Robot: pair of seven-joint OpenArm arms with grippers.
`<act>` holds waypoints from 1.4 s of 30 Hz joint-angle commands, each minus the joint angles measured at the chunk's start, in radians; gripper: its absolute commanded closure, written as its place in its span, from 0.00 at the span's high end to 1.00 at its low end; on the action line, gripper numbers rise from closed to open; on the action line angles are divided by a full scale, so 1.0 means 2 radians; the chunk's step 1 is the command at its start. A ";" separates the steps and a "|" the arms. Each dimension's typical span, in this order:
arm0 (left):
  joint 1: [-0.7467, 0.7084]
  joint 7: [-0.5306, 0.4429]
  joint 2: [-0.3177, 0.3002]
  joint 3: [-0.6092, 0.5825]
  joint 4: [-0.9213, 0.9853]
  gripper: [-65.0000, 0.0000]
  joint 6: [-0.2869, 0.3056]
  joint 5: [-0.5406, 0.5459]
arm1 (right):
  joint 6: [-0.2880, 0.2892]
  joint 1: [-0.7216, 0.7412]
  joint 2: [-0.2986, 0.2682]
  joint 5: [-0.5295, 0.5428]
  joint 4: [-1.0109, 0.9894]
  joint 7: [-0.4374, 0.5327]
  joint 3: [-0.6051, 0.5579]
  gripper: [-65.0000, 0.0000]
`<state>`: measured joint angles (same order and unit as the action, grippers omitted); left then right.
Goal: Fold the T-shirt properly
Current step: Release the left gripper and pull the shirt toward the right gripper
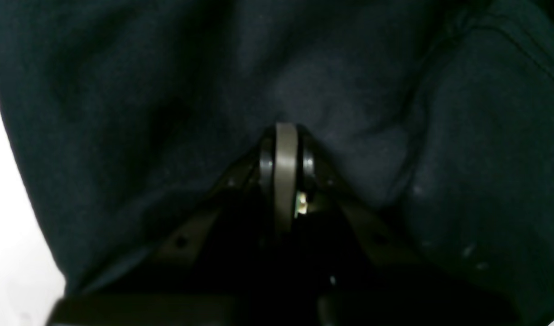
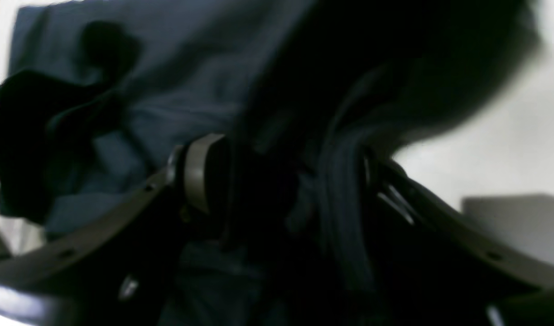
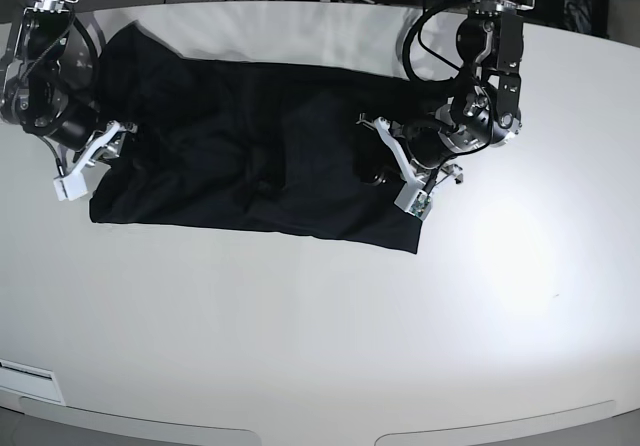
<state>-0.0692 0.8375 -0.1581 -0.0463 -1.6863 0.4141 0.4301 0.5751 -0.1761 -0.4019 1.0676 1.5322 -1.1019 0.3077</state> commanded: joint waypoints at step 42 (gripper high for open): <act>-0.051 0.090 -0.014 0.151 -0.136 0.00 0.061 0.170 | -0.147 0.121 -0.094 -0.334 0.040 -0.001 -0.065 0.00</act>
<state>-0.1764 1.0435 -0.1822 0.2550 -1.9427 0.5301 0.7479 0.2825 0.0467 -0.5678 0.4091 1.5936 -1.1191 0.1715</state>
